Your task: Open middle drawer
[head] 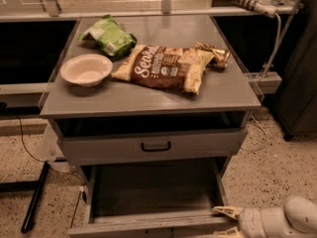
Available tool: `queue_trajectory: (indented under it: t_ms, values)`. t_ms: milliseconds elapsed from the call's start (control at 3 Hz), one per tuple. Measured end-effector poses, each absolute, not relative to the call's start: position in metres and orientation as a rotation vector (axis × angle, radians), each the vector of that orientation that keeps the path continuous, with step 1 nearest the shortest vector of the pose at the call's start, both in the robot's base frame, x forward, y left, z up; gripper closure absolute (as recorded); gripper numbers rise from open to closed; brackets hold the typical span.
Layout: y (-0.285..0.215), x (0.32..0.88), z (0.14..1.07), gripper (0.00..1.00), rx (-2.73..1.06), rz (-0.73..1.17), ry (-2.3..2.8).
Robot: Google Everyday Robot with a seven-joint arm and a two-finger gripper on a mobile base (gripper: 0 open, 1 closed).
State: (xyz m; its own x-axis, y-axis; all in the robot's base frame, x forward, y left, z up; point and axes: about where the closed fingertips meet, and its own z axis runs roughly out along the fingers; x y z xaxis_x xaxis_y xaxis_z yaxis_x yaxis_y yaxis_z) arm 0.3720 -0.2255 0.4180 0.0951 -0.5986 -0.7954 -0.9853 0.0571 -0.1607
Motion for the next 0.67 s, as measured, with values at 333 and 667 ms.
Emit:
queue_trajectory:
  t_ms: [333,667]
  values:
    - [-0.225,0.372,0.423,0.84,-1.629,0.656,1.59]
    - [-0.227,0.353,0.418,1.0,-1.628,0.686,1.594]
